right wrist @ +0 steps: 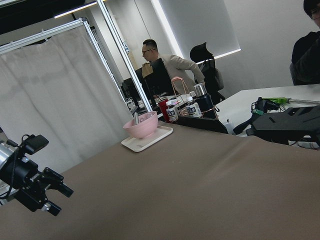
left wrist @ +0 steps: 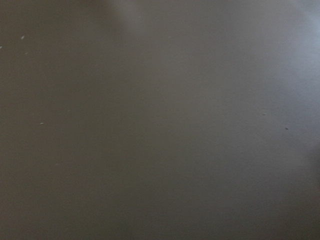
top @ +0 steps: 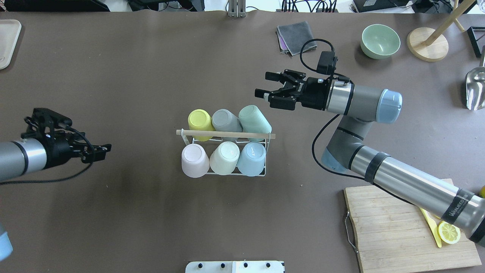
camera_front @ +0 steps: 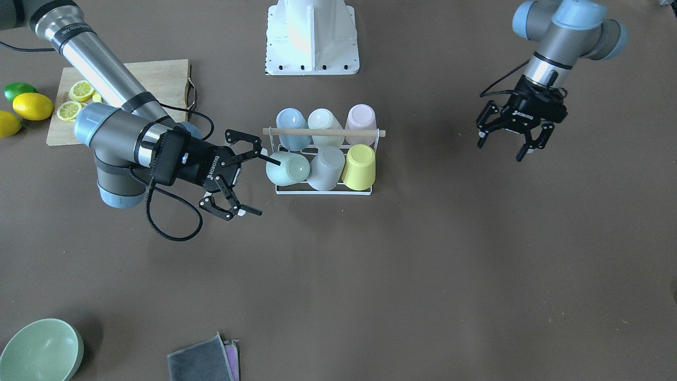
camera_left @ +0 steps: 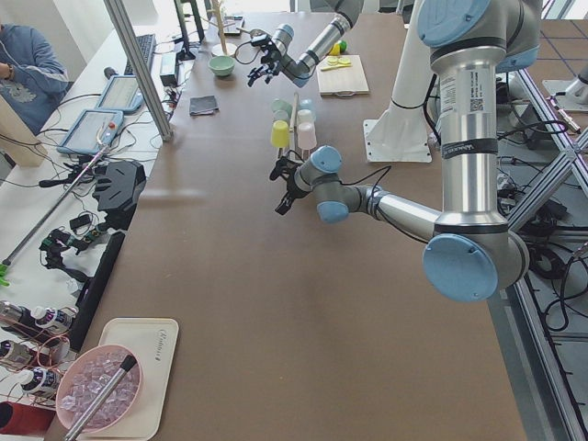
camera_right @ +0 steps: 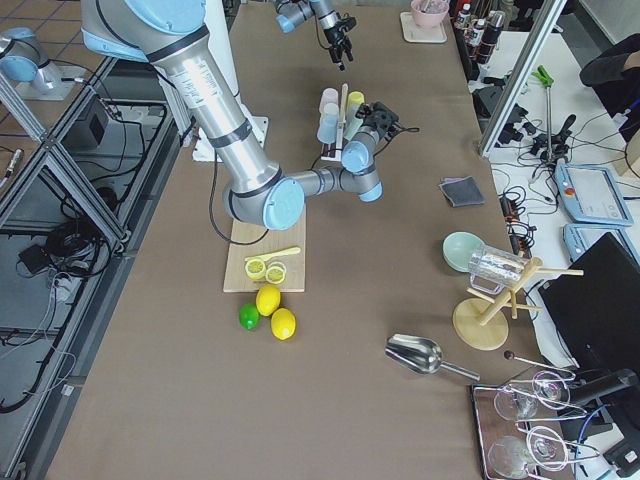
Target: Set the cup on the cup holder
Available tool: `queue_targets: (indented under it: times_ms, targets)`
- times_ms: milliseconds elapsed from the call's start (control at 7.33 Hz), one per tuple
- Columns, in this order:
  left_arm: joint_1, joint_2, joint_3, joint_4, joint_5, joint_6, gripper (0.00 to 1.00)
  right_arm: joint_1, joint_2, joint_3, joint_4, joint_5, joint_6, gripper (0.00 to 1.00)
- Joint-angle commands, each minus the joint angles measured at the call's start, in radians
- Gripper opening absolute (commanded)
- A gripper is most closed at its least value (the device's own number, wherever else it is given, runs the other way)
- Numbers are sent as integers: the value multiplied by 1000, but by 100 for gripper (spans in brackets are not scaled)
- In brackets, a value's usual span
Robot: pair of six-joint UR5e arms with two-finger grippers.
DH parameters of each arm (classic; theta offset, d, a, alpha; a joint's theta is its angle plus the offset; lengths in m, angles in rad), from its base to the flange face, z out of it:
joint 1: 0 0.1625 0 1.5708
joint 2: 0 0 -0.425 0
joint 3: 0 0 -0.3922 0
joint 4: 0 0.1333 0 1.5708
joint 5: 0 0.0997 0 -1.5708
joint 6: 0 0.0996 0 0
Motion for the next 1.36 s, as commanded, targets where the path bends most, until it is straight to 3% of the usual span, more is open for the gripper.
queue_targets:
  times_ms: [0,273,409,682,818,1091,1227]
  targets:
    - [-263,1,31,241,-305,7,99,86,22,12,-220,71,7,100]
    - [-434,1,57,329,-462,14,98,114,19,49,-474,71,42,100]
    - [-532,2,71,438,-550,162,98,122,-7,136,-679,74,43,100]
    - [-720,1,109,762,-561,742,98,120,-134,361,-950,72,126,100]
    - [-787,1,113,881,-559,878,98,120,-210,456,-998,76,224,100]
    - [-902,-18,149,1065,-559,1128,98,120,-497,730,-1043,76,254,100]
    - [-902,-13,148,1059,-565,1139,98,120,-609,885,-1165,80,254,100]
